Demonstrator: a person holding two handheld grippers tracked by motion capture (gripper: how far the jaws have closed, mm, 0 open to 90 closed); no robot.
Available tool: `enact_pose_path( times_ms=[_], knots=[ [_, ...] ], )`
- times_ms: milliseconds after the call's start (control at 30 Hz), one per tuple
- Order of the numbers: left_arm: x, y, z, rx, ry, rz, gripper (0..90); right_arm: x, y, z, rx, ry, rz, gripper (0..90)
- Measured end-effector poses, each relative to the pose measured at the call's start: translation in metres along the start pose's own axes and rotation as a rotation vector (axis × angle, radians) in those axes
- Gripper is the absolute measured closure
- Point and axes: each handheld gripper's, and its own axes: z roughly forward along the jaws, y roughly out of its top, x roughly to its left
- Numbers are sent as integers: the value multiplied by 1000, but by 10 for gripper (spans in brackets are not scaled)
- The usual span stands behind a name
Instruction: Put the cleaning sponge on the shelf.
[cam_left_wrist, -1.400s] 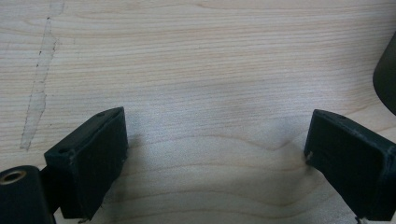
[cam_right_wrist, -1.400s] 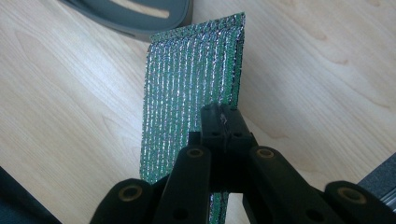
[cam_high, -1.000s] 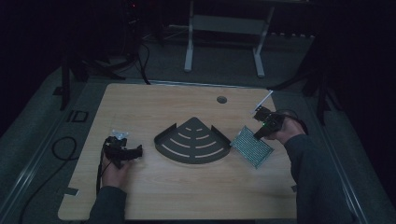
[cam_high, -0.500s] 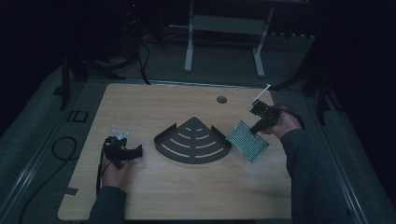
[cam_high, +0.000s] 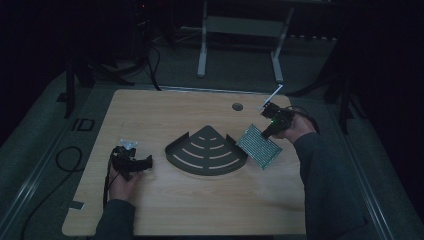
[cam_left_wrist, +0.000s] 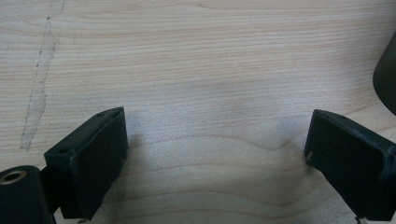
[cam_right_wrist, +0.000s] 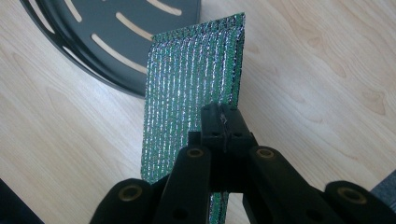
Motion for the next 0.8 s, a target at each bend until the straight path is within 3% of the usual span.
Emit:
enact_pose_path(
  times_ms=[800],
  knots=[
    [0,0,0,0,0,0,65,3,24,3,-8,13,-6,899]
  ],
)
